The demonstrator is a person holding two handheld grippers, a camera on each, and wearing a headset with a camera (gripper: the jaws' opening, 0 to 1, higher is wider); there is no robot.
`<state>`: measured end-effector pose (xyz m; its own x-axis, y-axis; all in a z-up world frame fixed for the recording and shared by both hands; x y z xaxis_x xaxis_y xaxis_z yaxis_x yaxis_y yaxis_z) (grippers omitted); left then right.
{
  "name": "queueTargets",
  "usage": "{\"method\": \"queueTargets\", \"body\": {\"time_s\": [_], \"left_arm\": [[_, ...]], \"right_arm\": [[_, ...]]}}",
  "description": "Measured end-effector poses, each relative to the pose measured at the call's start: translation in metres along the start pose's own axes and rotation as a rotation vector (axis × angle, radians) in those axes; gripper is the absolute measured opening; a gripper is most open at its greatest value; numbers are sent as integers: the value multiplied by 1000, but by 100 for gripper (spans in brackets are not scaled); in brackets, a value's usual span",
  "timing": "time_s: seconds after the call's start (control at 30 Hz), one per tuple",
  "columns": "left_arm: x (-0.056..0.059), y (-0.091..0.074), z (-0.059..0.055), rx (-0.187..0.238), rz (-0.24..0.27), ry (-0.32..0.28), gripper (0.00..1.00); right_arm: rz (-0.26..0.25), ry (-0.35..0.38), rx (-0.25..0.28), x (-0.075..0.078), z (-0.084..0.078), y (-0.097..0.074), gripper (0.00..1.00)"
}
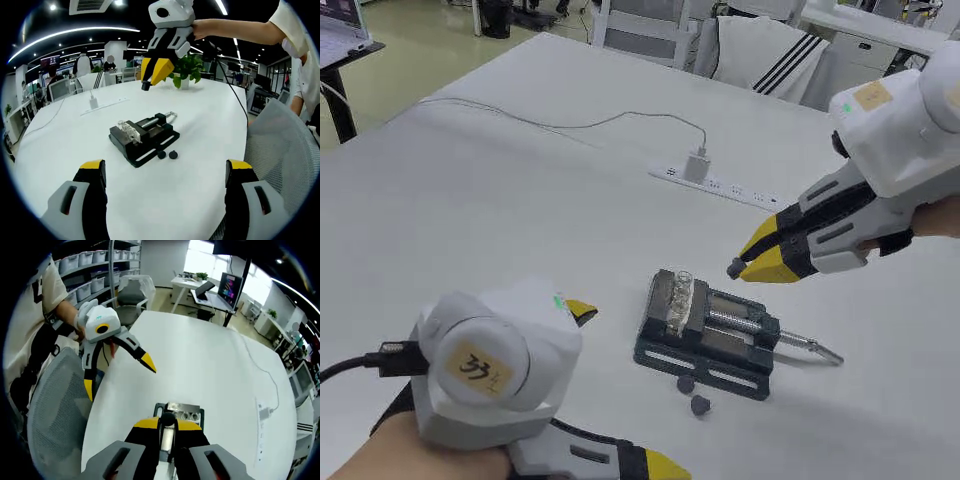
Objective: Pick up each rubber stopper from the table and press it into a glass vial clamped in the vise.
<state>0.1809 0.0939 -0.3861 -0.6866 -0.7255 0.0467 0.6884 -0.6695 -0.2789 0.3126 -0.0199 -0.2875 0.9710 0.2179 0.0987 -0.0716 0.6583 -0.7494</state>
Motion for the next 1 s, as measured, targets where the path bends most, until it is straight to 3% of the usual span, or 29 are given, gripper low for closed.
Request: {"method": "queueTargets", "body": {"time_s": [0.63, 1.0], "left_arm": [[-9, -10, -6, 16, 55, -37, 99], [-13, -15, -12, 9, 73, -53, 99]], "right_arm": [[22, -71, -76, 37, 16, 23, 5], [56, -100, -168, 46, 7, 40, 5]]}}
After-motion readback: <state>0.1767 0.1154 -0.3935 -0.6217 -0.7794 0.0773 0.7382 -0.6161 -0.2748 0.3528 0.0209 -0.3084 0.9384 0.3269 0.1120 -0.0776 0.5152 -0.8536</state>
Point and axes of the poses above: the centre of the closed fingertips' face, and the gripper's own axes: y roughly forward along the fingers, x roughly to its right, z roughly out of its top, the point moved 7 cm from there along -y, roughly backward along the fingers, and after that the axes turned 8 degrees about x, right-handed, at the moved point
